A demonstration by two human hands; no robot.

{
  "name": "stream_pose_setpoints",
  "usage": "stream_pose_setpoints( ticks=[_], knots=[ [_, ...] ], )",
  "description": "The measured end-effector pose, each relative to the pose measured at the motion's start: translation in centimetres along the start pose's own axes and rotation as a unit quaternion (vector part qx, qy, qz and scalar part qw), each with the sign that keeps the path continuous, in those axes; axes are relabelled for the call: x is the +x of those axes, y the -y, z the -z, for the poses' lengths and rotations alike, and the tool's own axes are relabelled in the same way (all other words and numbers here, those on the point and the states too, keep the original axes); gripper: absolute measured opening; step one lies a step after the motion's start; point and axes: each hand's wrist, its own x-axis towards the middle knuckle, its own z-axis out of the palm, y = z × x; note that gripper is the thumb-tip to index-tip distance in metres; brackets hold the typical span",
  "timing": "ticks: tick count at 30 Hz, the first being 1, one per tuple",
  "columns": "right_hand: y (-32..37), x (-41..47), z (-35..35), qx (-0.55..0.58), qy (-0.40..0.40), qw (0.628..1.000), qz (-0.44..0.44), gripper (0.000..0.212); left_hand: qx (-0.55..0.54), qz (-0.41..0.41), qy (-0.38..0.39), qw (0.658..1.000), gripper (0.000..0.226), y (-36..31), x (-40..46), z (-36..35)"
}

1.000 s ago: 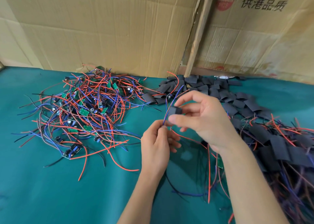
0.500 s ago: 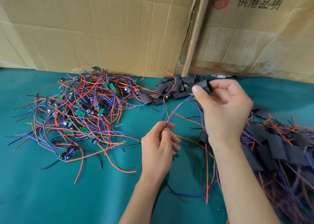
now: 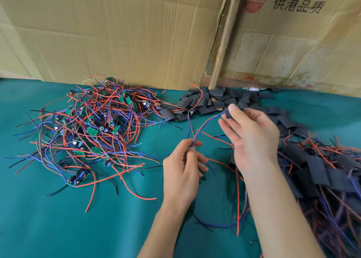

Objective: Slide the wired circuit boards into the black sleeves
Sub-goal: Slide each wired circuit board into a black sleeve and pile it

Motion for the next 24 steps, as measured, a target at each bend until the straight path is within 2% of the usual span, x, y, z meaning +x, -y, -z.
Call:
stream_pose_setpoints(
  ticks=[2, 6, 12, 15, 18, 21, 24],
  knots=[
    [0.2, -0.1, 0.0, 0.04, 0.014, 0.999, -0.029, 0.025, 0.007, -0.006, 0.002, 1.0, 0.03, 0.1, 0.0, 0.0],
    [0.0, 0.0, 0.0, 0.045, 0.052, 0.994, -0.081, 0.023, 0.016, -0.013, 0.011, 1.0, 0.03, 0.3, 0.0, 0.0],
    [-1.6, -0.7, 0.0, -0.141, 0.149, 0.969, -0.139, 0.024, 0.032, -0.03, 0.026, 0.999, 0.027, 0.2, 0.1, 0.3],
    [-2.1, -1.1, -0.2, -0.197, 0.178, 0.954, -0.141, 0.03, 0.032, -0.037, 0.012, 0.999, 0.025, 0.2, 0.2, 0.5],
    [-2.3, -1.2, -0.1, -0.256, 0.193, 0.94, -0.116, 0.026, -0.023, -0.008, -0.008, 1.0, 0.024, 0.3, 0.3, 0.6],
    [-2.4, -1.2, 0.1, -0.289, 0.215, 0.927, -0.103, 0.023, -0.075, 0.02, -0.01, 0.997, 0.034, 0.5, 0.4, 0.6],
    [-2.4, -0.9, 0.4, -0.325, 0.225, 0.914, -0.085, 0.023, -0.08, 0.019, 0.009, 0.997, 0.052, 0.6, 0.3, 0.7]
  ],
)
